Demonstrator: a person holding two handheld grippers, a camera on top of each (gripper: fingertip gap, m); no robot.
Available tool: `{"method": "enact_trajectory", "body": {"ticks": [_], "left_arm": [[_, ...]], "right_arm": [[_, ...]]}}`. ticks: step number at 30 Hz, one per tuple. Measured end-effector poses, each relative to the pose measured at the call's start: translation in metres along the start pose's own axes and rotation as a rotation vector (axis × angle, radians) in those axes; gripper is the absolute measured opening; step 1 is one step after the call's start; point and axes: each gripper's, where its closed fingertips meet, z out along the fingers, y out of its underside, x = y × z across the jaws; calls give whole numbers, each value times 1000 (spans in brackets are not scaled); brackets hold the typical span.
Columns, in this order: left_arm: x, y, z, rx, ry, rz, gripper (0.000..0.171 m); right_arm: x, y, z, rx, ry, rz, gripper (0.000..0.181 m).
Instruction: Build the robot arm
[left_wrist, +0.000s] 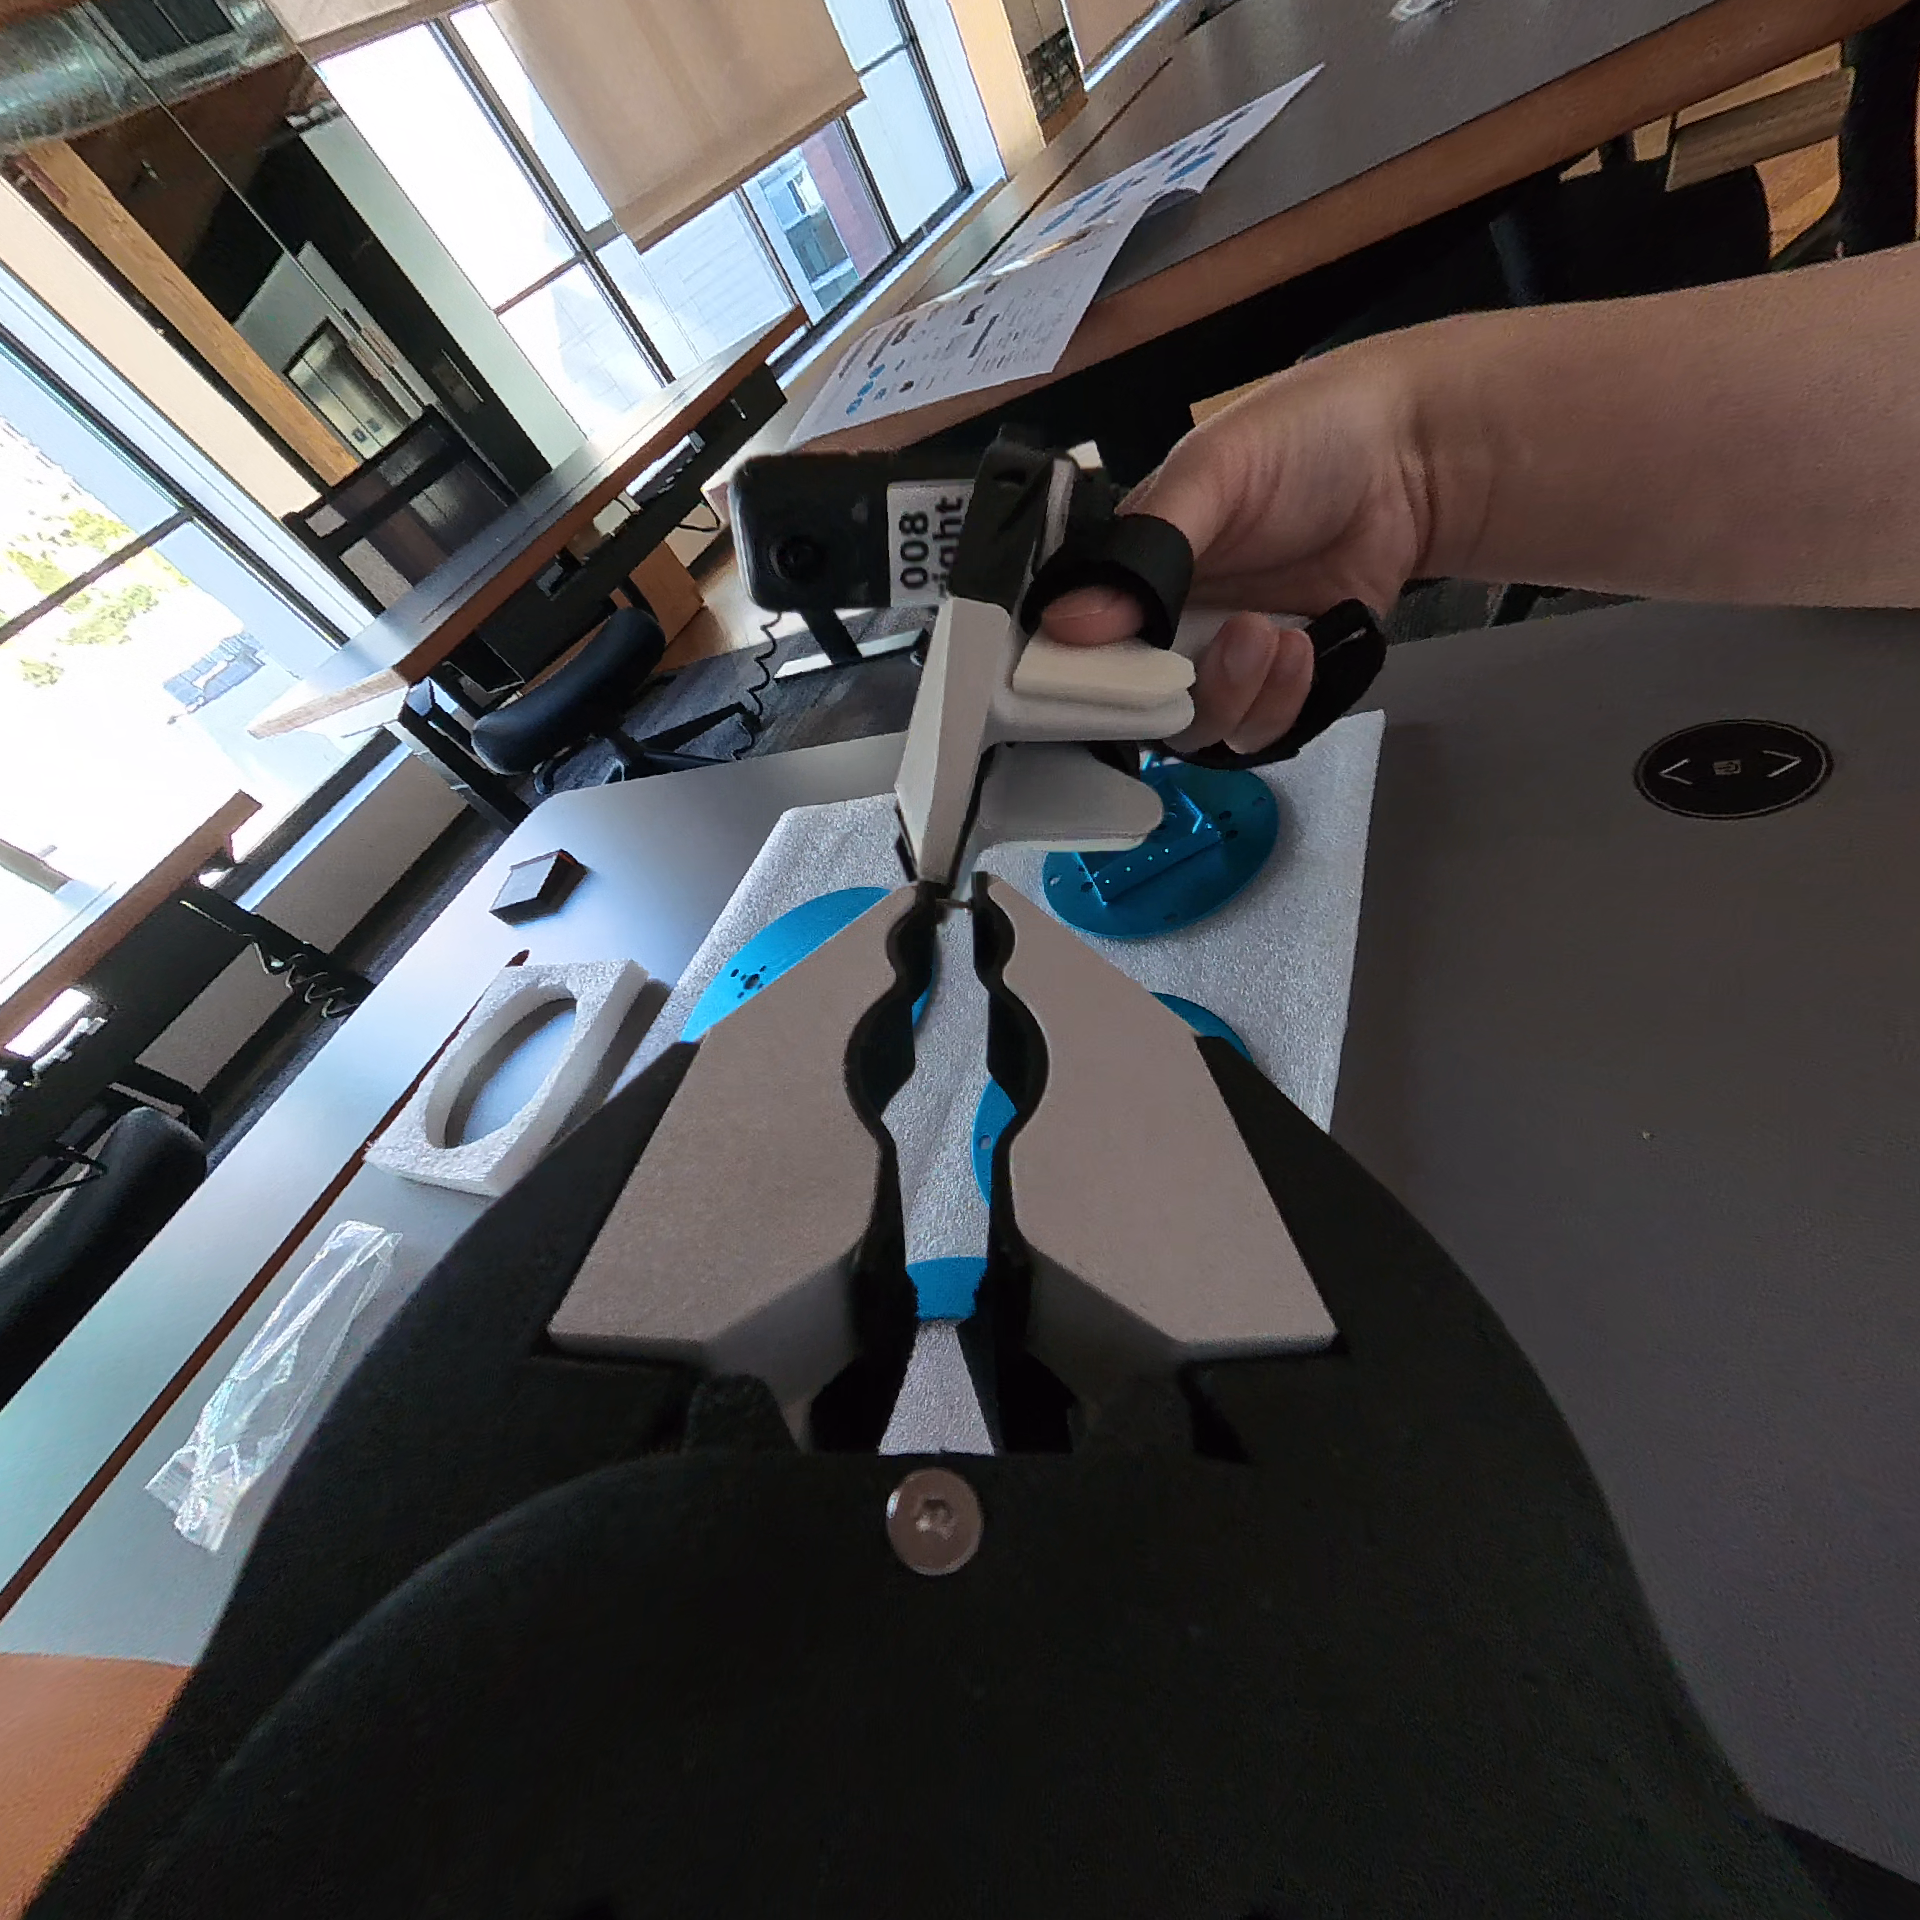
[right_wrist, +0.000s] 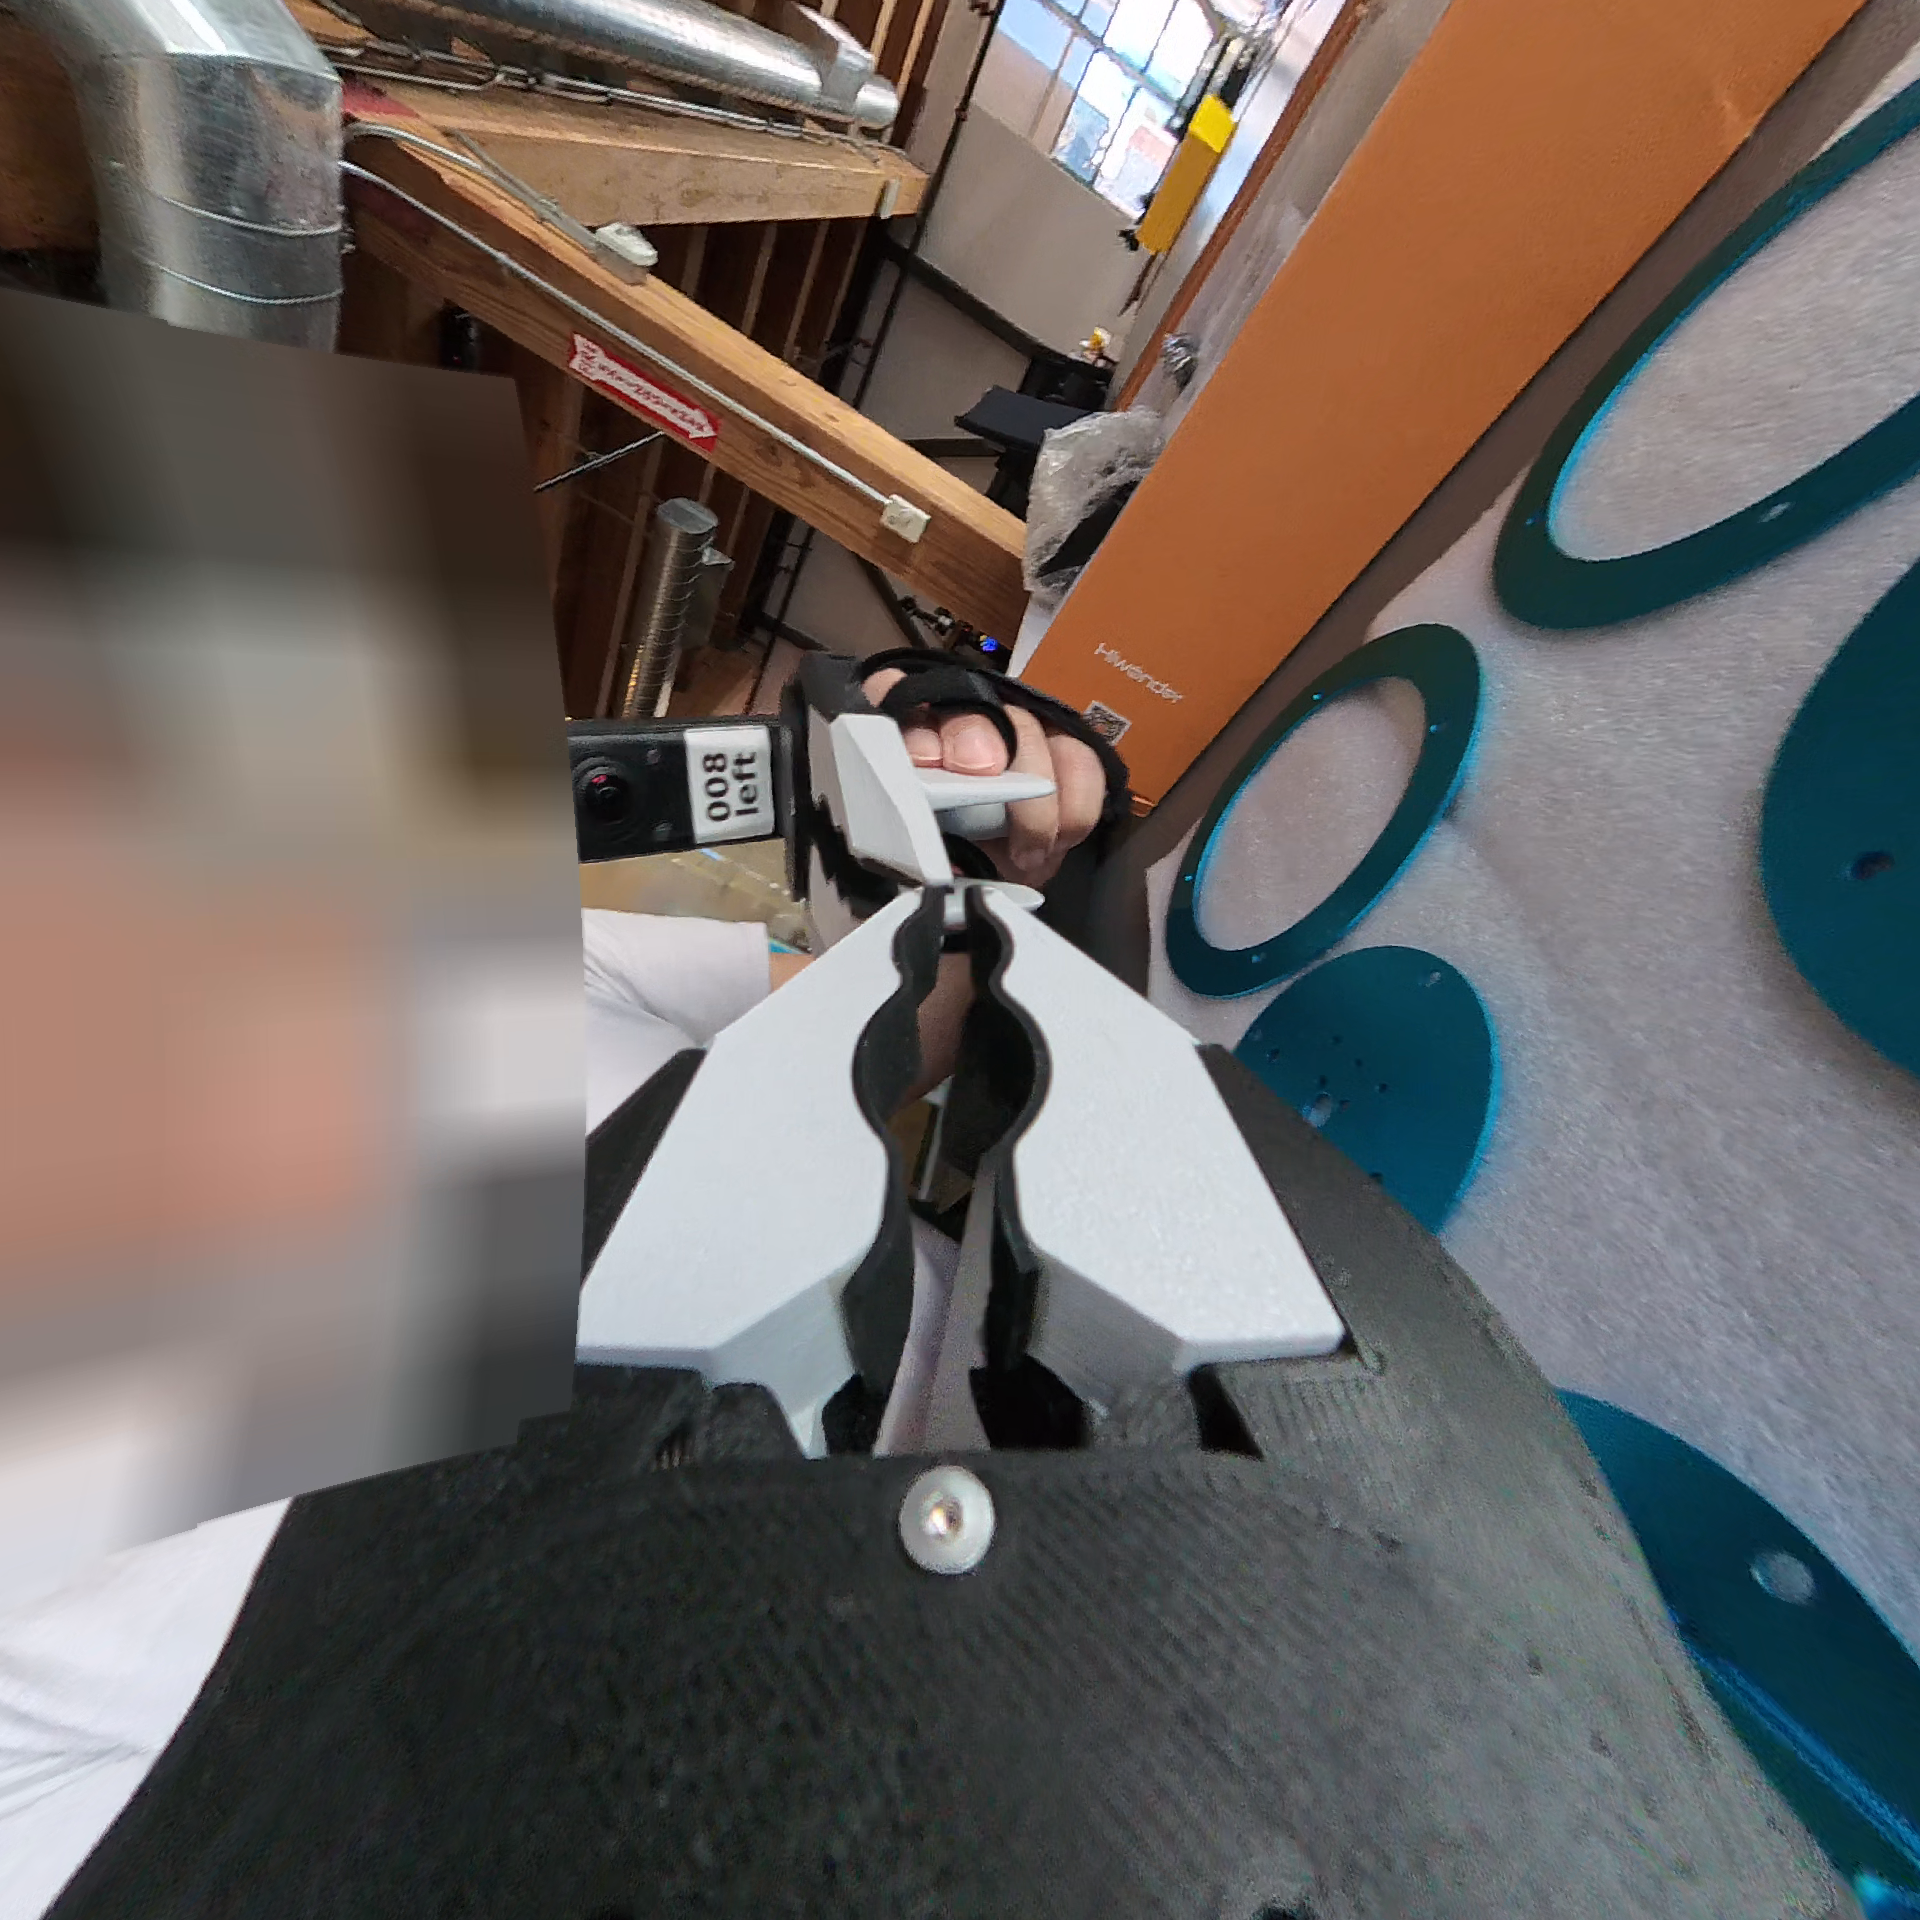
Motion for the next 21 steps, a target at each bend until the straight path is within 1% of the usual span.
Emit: {"method": "enact_trajectory", "body": {"ticks": [1, 5, 7, 8, 10, 12, 13, 14, 15, 17, 18, 21], "left_arm": [[1, 2, 1, -9, 7, -2, 4], [4, 10, 7, -54, 12, 2, 5], [2, 13, 11, -77, -2, -34, 5], [3, 15, 13, -92, 5, -92, 5], [13, 20, 21, -151, 89, -313, 5], [31, 26, 29, -244, 196, -551, 5], [39, 27, 33, -277, 223, -633, 5], [45, 29, 37, -309, 226, -680, 5], [48, 33, 41, -347, 197, -687, 5], [51, 41, 46, -432, 137, -656, 5], [56, 42, 49, -466, 132, -671, 5], [71, 39, 59, -508, 147, -755, 5]], "right_arm": [[3, -2, -3, 14, 23, -9, 6], [-1, -14, -16, 93, 24, -36, 3], [6, -20, -24, 130, 130, -96, 2], [8, -22, -29, 136, 211, -159, 3], [7, -21, -38, 123, 370, -316, 5], [3, -12, -48, 94, 490, -418, 5], [2, -6, -54, 85, 540, -436, 5], [1, 1, -61, 86, 581, -436, 6], [0, 7, -67, 96, 600, -427, 6], [-7, 20, -76, 134, 593, -396, 6], [-9, 26, -80, 153, 592, -373, 6], [-9, 43, -90, 181, 599, -315, 6]]}}
